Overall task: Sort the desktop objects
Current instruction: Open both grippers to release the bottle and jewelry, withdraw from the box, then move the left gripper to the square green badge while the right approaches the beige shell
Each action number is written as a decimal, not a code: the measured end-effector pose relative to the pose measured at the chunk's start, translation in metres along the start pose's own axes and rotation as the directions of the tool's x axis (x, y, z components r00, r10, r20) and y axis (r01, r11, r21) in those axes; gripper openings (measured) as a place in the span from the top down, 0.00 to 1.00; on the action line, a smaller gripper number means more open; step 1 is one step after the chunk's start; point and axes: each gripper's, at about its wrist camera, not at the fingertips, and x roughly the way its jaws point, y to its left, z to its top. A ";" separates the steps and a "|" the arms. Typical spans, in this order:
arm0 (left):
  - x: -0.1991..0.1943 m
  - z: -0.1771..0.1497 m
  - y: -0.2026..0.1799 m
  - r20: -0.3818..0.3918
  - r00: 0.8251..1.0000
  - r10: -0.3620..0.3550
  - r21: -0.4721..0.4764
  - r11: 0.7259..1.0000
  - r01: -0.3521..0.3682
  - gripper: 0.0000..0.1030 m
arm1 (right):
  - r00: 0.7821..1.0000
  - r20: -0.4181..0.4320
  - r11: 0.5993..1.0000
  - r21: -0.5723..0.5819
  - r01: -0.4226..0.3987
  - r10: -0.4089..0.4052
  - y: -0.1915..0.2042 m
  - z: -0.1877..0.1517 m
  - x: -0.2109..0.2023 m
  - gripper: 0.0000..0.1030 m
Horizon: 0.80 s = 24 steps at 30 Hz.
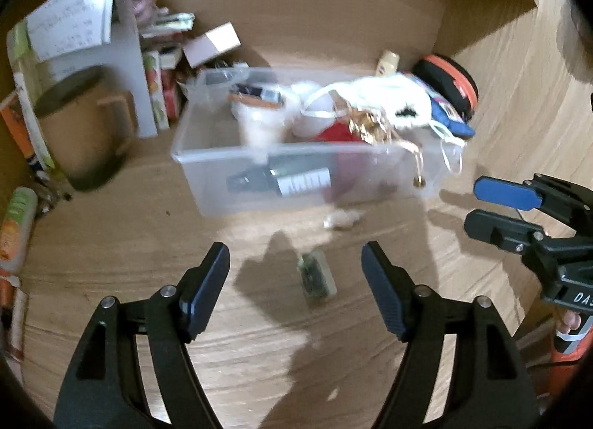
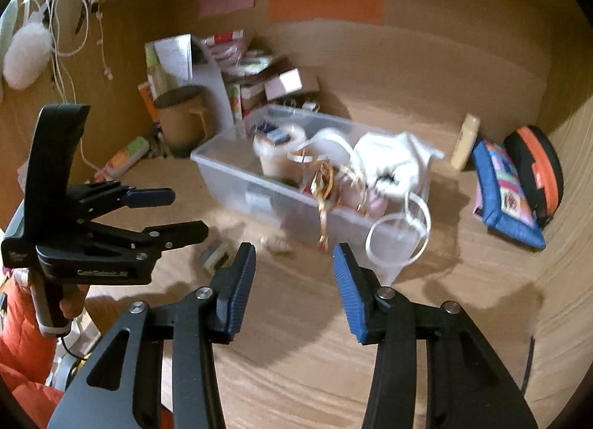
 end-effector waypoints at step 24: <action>0.031 -0.014 0.000 -0.084 0.996 -0.027 -0.011 1.000 0.026 0.69 | 0.989 -0.146 0.999 -0.037 -0.032 0.026 0.006 -0.002 0.087 0.61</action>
